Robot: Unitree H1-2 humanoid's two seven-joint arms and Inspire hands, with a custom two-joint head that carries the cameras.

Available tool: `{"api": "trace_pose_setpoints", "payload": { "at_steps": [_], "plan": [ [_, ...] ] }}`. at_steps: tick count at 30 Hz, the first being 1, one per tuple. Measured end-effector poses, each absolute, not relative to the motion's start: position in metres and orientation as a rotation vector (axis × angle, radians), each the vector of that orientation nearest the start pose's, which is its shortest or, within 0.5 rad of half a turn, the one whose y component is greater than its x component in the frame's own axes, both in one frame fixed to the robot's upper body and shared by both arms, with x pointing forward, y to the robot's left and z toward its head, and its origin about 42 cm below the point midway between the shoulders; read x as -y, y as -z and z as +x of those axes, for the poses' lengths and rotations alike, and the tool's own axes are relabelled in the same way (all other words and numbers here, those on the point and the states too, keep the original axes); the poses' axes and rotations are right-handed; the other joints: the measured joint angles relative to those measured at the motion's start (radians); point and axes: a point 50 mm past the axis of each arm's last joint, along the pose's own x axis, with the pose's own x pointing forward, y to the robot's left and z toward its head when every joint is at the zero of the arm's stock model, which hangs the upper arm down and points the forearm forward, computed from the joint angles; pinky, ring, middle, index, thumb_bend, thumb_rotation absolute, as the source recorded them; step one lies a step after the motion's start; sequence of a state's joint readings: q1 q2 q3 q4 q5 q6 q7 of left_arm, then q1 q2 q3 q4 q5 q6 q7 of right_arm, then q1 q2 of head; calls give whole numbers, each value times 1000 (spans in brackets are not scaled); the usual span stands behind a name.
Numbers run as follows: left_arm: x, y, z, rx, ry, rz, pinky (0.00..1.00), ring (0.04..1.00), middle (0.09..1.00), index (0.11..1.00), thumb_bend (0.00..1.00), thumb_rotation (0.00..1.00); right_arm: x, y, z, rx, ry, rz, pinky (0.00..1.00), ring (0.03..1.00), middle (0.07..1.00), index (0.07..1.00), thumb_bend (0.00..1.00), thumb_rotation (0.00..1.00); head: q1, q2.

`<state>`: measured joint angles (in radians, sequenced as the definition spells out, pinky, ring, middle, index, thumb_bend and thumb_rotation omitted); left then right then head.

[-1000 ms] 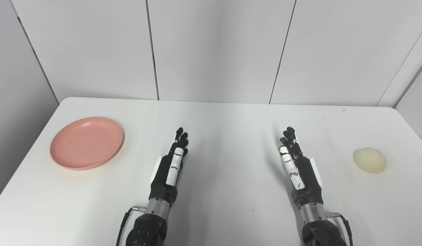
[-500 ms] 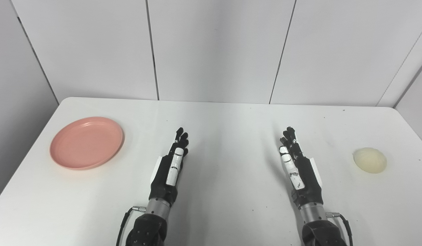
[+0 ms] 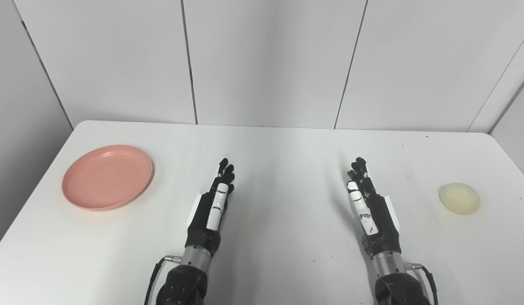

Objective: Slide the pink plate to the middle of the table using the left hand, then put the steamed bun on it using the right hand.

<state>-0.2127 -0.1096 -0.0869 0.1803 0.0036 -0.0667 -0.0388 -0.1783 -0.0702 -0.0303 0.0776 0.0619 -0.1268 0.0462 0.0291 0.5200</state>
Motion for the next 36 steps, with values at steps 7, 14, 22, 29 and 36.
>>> {"api": "trace_pose_setpoints", "payload": {
  "at_steps": [7,14,22,29,36],
  "plan": [
    [-124,-119,345,97,198,-86,1000,1000,1000,1000,619,1000,226,-138,340,224,-57,-11,1000,983,988,1000,600,797,0,0],
    [-124,-120,345,97,203,-96,1000,1000,1000,1000,616,1000,226,-138,340,224,-57,-11,1000,985,988,1000,591,804,0,0],
    [-125,-120,344,98,203,-102,1000,1000,1000,1000,613,1000,226,-138,340,224,-57,-12,1000,986,987,1000,598,793,0,0],
    [-125,-120,344,103,200,-99,1000,1000,1000,1000,623,1000,226,-138,340,224,-57,-9,1000,986,986,1000,593,791,0,0],
    [-125,-120,344,103,207,-104,1000,1000,1000,1000,607,1000,226,-138,340,224,-60,-6,1000,987,987,1000,601,801,0,0]
  ]
}}
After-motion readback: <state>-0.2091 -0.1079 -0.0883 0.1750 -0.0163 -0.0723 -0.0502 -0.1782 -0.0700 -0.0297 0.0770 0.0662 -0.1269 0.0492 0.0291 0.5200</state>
